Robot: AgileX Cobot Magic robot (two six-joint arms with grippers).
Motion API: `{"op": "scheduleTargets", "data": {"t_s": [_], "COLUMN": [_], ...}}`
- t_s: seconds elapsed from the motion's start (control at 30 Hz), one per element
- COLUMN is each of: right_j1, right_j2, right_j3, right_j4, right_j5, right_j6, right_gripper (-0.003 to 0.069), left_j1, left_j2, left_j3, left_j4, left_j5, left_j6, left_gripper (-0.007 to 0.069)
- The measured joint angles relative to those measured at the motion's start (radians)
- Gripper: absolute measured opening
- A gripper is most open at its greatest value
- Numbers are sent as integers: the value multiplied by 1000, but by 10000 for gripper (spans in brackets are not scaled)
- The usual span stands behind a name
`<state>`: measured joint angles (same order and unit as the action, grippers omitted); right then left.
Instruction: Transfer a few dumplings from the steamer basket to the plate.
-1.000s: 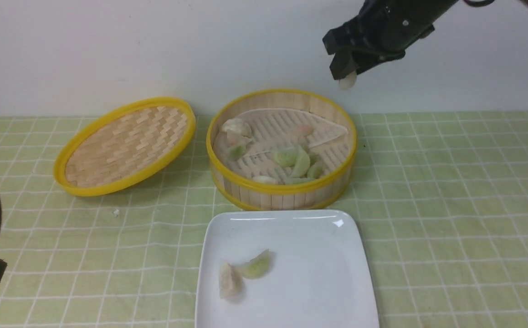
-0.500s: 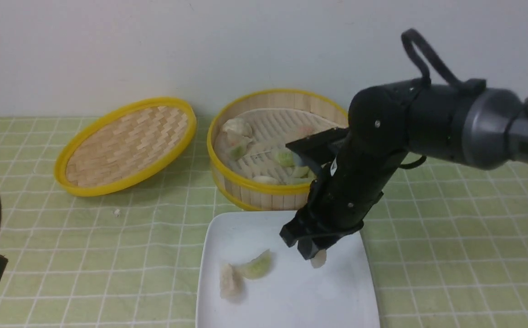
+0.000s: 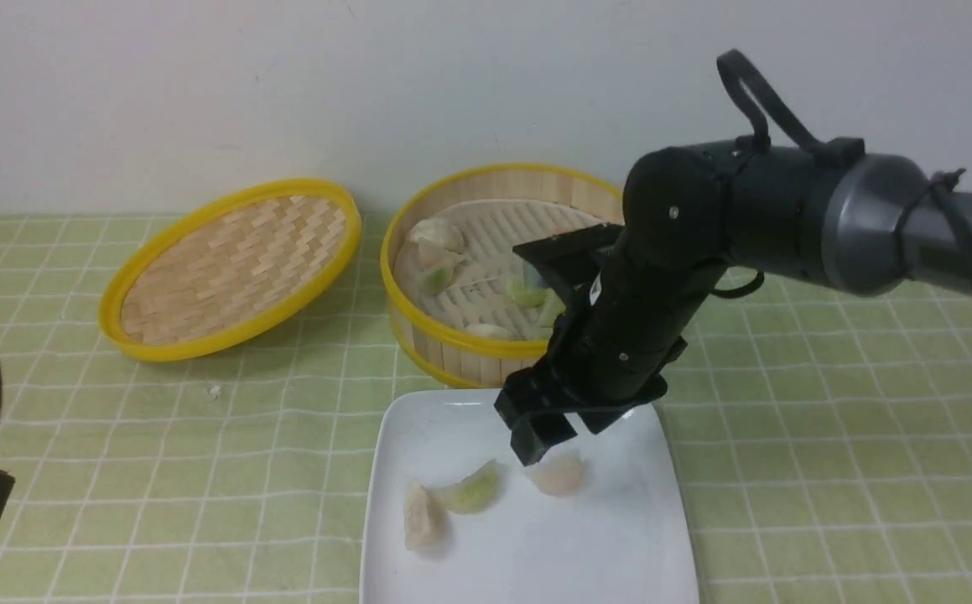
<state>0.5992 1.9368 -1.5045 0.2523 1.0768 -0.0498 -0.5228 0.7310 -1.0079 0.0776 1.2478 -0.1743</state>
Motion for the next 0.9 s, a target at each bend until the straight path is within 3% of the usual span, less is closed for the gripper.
{"op": "scheduleTargets", "data": {"t_s": [0.1,0.27,0.4,0.63,0.9], "right_j1": [0,0,0,0,0], "right_j2": [-79,-308,-517,-945,-1528], "right_j3": [-88,-132,-132,94,686], "right_j4": [-44,-119,-158,-200,-336], "right_j5": [116,153,169,58,-457], "right_j6": [5,17,56,101,141], "right_gripper": [438,146,14,-14,-14], "left_j1": [0,0,0,0,0], "left_j2": [0,0,1,26,81], "left_j3": [0,0,0,0,0], "left_j4": [0,0,-1,-2,-8], "left_j5": [-18,-105,-183,-279,-354], "left_j6": [0,0,0,0,0], "left_gripper": [-6,-6,-6,-6,-6]}}
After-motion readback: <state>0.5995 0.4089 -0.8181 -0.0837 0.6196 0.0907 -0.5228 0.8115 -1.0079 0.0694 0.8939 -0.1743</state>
